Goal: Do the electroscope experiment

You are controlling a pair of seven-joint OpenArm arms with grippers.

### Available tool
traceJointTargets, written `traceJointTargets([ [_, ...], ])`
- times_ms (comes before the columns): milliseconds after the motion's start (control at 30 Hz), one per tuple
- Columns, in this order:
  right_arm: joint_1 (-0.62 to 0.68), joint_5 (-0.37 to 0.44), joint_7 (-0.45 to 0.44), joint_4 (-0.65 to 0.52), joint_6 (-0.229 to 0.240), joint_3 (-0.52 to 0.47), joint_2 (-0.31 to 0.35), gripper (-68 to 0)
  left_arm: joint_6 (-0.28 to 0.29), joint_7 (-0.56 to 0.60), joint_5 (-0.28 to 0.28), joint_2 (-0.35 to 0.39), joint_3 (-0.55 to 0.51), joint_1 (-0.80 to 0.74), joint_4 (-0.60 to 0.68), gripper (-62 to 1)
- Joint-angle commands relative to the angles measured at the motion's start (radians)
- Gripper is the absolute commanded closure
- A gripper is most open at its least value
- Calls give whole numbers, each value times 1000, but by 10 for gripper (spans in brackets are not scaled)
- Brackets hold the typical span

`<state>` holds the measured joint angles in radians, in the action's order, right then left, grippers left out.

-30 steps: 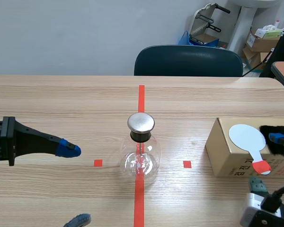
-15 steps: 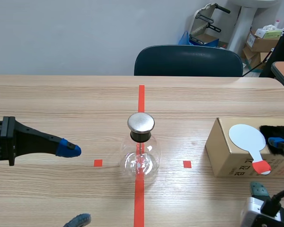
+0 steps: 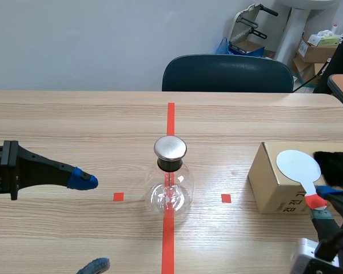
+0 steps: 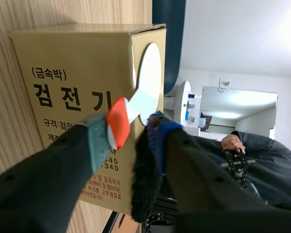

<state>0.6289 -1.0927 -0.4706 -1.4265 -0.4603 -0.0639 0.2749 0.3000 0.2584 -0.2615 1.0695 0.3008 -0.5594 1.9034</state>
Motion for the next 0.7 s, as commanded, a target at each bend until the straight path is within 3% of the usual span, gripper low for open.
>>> traceJointTargets([
  [0,-14,3,0,-8,-15,-11,16,-136,1,11,-7,-5,0,-5,7,-531],
  [100,-14,3,0,-8,-15,-11,16,-93,1,11,-7,-5,0,-5,7,-531],
  [200,-14,-4,0,-8,-14,-11,15,-3,1,11,-7,-5,0,-5,7,-531],
  [667,-14,-4,39,-8,-19,-11,13,-6,2,15,-8,-5,0,-5,7,-531],
])
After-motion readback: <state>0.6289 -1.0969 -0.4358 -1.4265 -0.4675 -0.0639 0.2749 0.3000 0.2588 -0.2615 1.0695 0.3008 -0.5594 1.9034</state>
